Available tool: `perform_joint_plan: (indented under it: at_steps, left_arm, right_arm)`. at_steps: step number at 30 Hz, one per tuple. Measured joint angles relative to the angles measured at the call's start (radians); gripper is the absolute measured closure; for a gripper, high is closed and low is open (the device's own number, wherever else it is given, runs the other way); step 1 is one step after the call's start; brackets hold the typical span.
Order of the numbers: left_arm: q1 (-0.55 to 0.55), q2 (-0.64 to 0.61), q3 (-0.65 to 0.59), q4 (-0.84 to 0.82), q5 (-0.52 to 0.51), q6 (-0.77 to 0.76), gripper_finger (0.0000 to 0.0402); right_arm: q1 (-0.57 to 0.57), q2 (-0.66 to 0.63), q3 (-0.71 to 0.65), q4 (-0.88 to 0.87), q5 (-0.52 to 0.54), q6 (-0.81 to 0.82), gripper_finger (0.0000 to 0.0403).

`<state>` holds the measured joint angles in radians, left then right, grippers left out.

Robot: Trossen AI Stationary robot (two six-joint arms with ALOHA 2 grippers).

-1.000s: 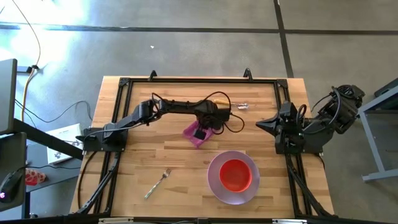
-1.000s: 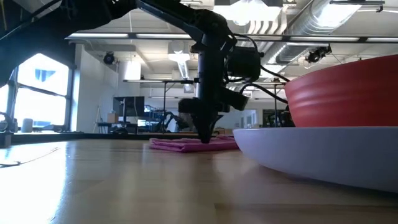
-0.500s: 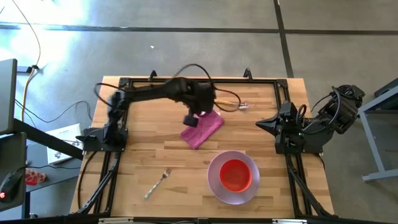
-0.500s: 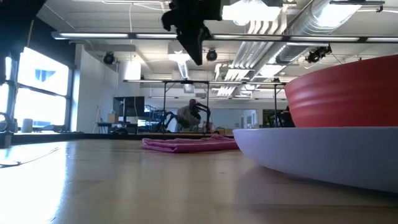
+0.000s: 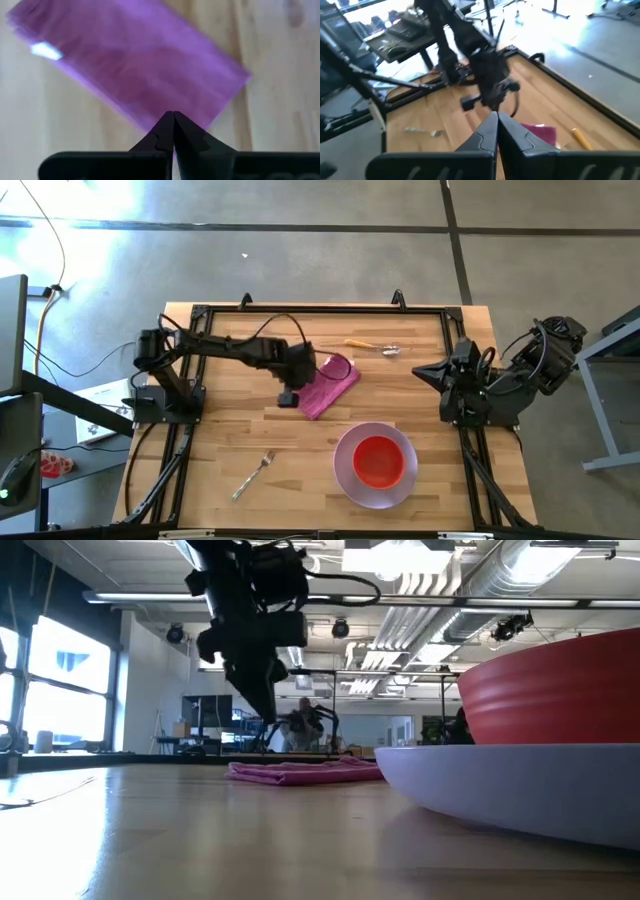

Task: Set table place
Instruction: Move the purple napkin to the top left of the table

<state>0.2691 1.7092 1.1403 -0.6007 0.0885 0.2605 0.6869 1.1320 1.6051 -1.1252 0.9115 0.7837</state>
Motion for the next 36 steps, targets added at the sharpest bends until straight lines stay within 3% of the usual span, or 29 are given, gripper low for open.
perform_joint_plan:
  at_steps: [11,19,27,36]
  left_arm:
    - [-0.020,0.084,-0.007,0.201,-0.036,0.071,0.0401]
    - [-0.014,0.193,-0.007,0.202,-0.026,0.061,0.0401]
    - [-0.014,0.203,0.000,-0.043,-0.142,-0.103,0.0401]
    - [-0.022,0.168,-0.010,-0.390,-0.138,-0.217,0.0401]
  right_arm:
    - [0.000,0.000,0.000,0.000,0.080,0.000,0.0403]
    - [0.000,0.000,0.000,0.000,0.092,0.021,0.0403]
    - [0.000,0.000,0.000,0.000,0.093,0.021,0.0403]
    - [0.000,0.000,0.000,0.000,0.080,-0.001,0.0403]
